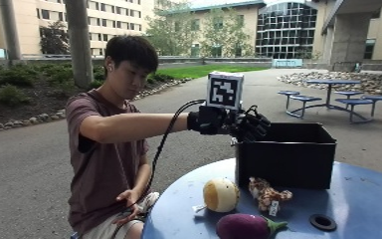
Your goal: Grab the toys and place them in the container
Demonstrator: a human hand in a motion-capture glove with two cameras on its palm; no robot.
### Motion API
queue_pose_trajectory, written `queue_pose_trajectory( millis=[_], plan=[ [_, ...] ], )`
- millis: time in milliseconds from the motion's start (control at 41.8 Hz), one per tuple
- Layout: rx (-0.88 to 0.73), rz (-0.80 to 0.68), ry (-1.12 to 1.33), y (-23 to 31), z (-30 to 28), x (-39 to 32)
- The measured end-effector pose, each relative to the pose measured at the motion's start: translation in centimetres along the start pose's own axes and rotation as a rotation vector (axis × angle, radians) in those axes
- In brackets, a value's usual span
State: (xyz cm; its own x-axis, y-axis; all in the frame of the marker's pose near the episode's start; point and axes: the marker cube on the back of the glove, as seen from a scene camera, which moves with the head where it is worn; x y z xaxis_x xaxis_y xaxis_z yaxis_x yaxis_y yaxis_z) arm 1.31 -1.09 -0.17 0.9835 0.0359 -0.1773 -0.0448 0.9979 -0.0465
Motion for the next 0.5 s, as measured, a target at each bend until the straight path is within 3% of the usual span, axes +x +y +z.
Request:
queue_pose_trajectory(
  millis=[263,503],
  plan=[
    [-0.108,0.112,0.065,-3.1,2.3,2.7],
    [-0.254,0.239,0.037,-6.3,9.8,6.1]
  ],
)
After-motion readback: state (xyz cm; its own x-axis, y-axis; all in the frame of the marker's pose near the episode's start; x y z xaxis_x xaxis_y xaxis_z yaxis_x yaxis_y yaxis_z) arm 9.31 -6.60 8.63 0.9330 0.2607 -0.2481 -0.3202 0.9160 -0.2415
